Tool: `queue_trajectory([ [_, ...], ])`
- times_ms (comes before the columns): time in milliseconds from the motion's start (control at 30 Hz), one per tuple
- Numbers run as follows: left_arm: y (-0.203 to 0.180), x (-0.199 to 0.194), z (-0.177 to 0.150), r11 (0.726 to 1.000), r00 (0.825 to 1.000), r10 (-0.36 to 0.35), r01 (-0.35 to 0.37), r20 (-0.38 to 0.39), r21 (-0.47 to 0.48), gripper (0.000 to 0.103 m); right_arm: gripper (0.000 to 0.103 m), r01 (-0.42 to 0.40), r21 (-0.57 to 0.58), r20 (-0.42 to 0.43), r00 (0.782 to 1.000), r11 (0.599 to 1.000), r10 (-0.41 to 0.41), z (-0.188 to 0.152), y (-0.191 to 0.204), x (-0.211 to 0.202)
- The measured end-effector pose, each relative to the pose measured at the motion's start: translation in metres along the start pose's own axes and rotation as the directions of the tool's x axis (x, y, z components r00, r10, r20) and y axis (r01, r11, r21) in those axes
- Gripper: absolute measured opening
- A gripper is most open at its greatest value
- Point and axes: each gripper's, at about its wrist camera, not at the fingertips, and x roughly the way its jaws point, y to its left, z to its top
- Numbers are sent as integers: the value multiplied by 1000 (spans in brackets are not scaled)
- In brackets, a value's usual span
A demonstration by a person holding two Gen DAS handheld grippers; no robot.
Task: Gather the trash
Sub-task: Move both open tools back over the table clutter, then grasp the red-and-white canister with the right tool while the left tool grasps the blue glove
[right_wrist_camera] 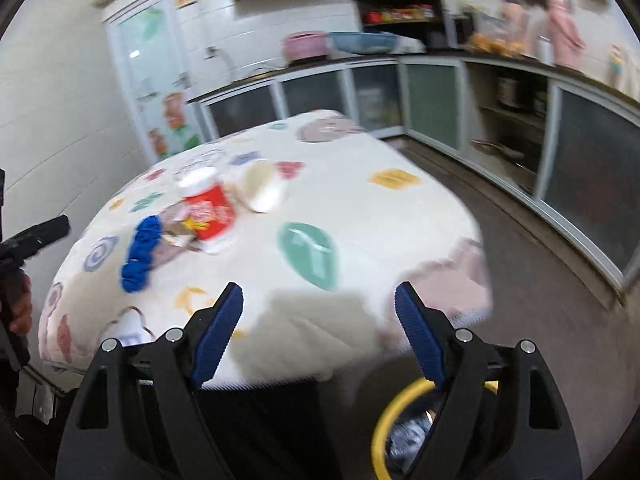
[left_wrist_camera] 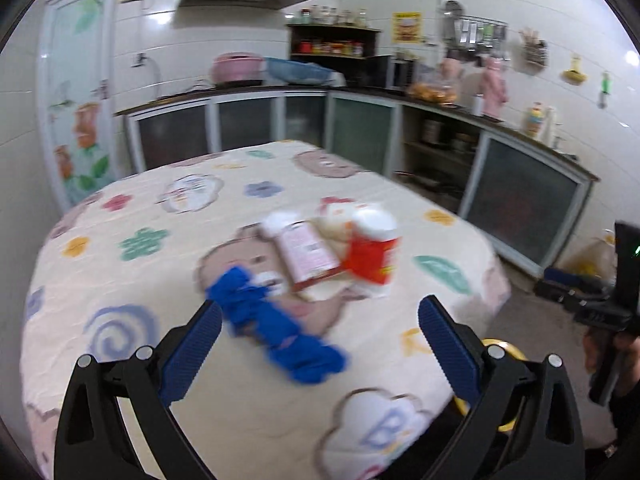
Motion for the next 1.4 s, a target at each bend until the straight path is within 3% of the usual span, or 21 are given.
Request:
queue_trajectory([
  [100,15,12,-6,999,999,26,-27,-46,-17,95,75,-43,-42,-17,999,998,42,13,28,20],
  [433,39,46,-40,990,987,-35,13,-157,-138,95,74,-135,-102,-72,989,986,128,34,76,68],
  [1100,34,90,-48,964,950,-194,138,-245,-228,95,74,-198,-132,-114,976,971,184,60,107,120],
  [1400,29,110,-45,960,945,-194,127,-265,-251,95,74,-238,-141,-159,963,961,215,67,111,141],
])
